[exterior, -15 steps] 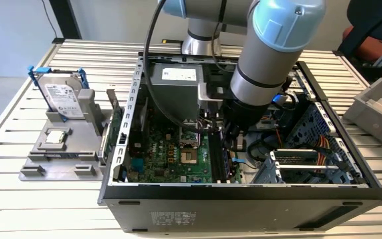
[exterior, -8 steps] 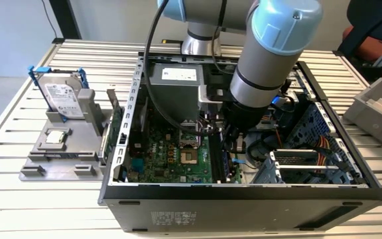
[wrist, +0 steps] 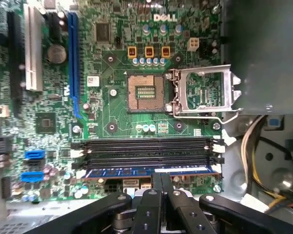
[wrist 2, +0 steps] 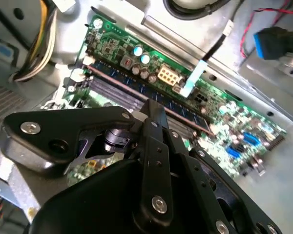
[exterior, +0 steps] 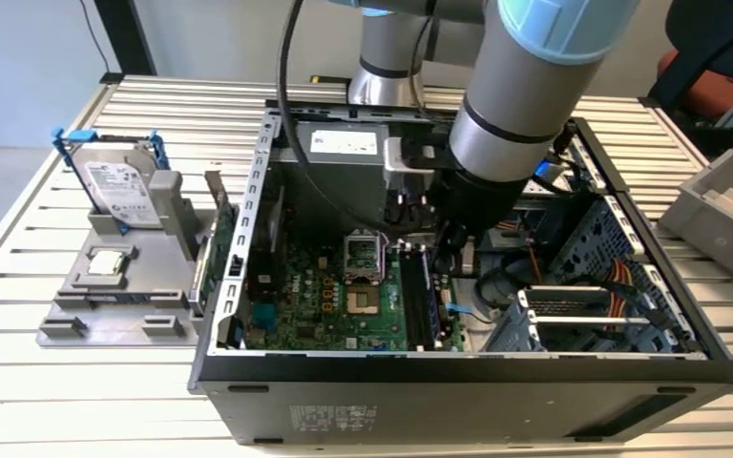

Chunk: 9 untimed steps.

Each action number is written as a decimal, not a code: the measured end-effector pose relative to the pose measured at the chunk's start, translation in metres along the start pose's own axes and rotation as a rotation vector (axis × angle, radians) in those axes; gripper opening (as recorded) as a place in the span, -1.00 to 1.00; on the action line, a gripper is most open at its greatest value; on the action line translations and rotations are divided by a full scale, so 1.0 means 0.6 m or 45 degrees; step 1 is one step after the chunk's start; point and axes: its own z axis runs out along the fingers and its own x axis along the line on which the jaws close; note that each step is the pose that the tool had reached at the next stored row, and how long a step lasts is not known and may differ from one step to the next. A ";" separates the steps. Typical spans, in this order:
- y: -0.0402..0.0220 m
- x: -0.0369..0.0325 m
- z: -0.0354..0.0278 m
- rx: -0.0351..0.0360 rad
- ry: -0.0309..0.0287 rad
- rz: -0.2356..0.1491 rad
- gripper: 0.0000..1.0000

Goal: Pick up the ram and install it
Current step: 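Press down the ram until it locks into place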

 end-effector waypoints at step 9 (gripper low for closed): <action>0.003 -0.004 -0.068 0.0000 0.0001 0.000 -1.00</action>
